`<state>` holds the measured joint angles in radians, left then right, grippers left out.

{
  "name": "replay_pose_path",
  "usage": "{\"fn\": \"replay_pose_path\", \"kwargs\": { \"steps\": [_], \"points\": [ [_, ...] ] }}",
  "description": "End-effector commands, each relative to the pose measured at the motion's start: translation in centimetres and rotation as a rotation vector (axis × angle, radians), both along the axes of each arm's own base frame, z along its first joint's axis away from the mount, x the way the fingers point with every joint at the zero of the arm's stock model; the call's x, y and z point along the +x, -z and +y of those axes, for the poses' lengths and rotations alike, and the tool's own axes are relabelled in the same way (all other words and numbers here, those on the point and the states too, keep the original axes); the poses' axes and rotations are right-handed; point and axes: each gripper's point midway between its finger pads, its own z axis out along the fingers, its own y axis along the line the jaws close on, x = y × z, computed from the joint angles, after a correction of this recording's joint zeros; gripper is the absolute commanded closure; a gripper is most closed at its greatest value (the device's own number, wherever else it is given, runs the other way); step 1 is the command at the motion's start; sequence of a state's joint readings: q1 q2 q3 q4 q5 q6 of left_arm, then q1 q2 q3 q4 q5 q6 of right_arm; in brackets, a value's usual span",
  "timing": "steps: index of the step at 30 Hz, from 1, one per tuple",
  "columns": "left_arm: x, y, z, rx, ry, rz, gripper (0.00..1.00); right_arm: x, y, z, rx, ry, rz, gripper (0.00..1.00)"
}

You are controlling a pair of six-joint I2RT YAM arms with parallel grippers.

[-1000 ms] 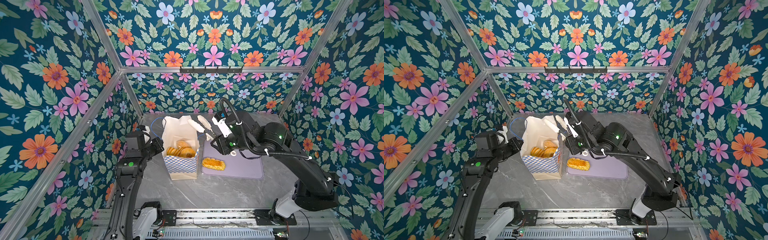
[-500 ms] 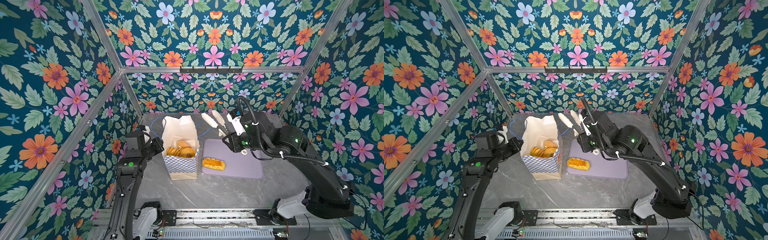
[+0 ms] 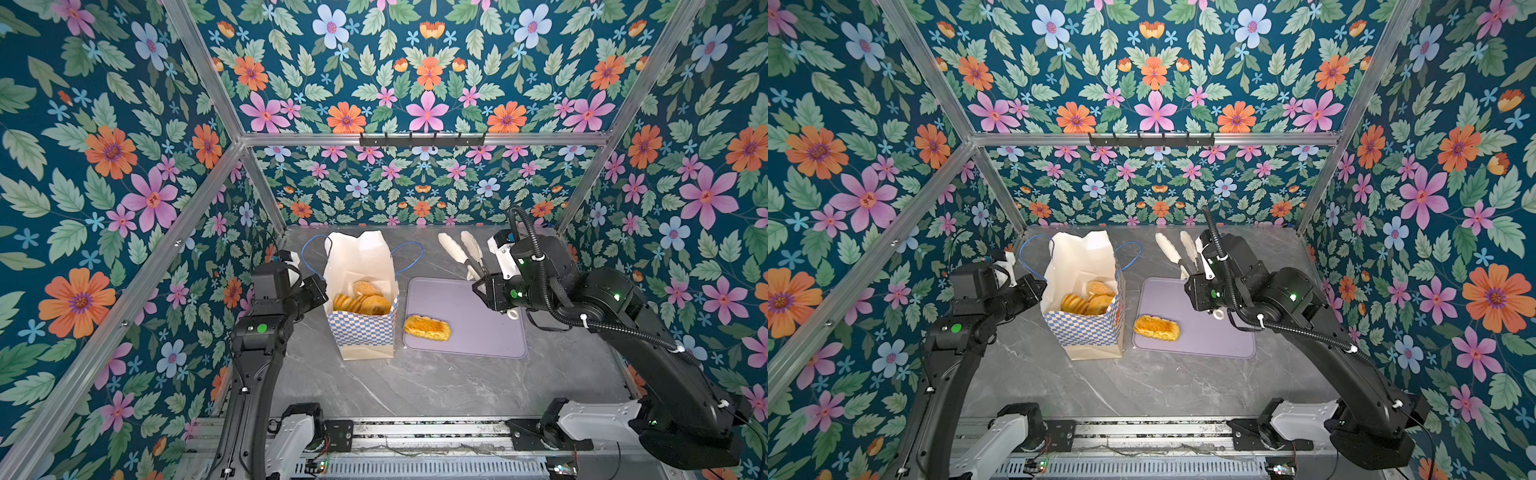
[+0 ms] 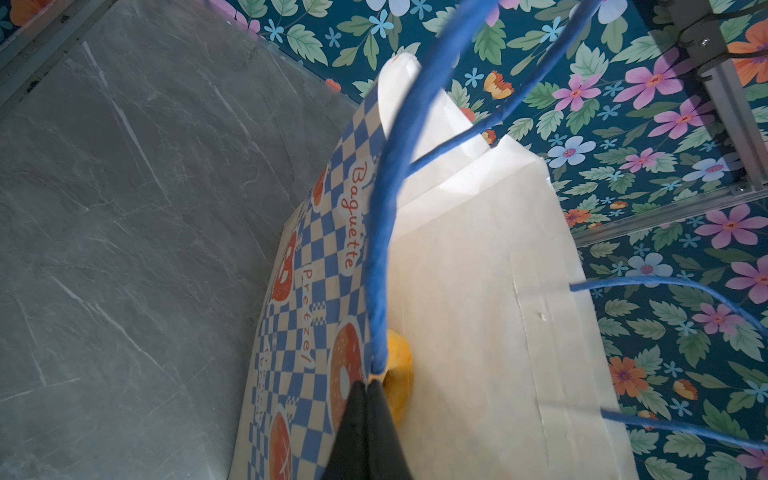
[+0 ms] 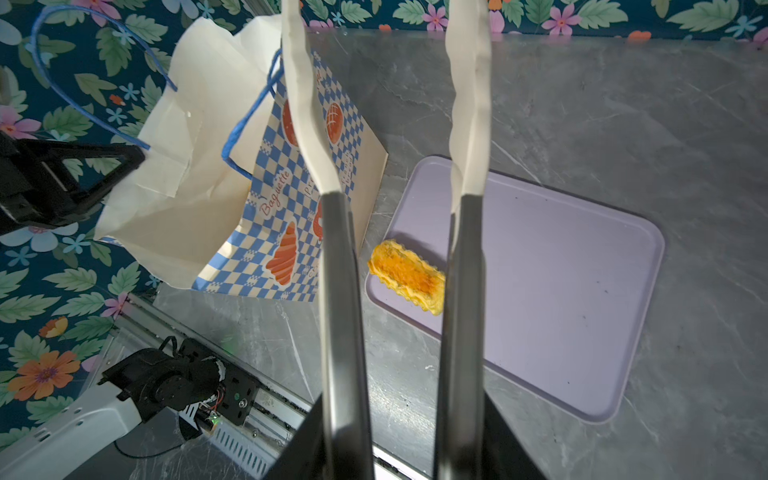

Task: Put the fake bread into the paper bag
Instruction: 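Swing the empty tongs with the right gripper back over the tray, then lower the tongs onto the ridged yellow bread on the tray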

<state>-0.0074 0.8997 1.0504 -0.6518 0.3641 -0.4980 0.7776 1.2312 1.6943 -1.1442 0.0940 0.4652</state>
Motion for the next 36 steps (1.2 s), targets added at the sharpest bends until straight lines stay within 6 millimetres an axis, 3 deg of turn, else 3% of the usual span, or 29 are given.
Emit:
{"fn": "replay_pose_path", "kwargs": {
  "steps": [1,15,36],
  "points": [
    [0.1,-0.6,0.0,-0.006,-0.002,-0.019,0.95,0.1,0.4,-0.3,0.030,0.031,0.006,0.57],
    [0.1,-0.5,0.0,-0.006,-0.002,-0.017,0.95,-0.6,5.2,-2.3,0.012,0.097,0.117,0.57],
    [0.1,-0.5,0.0,-0.006,0.000,-0.016,0.95,-1.7,11.5,-2.1,-0.038,0.104,0.276,0.57]
  ]
}}
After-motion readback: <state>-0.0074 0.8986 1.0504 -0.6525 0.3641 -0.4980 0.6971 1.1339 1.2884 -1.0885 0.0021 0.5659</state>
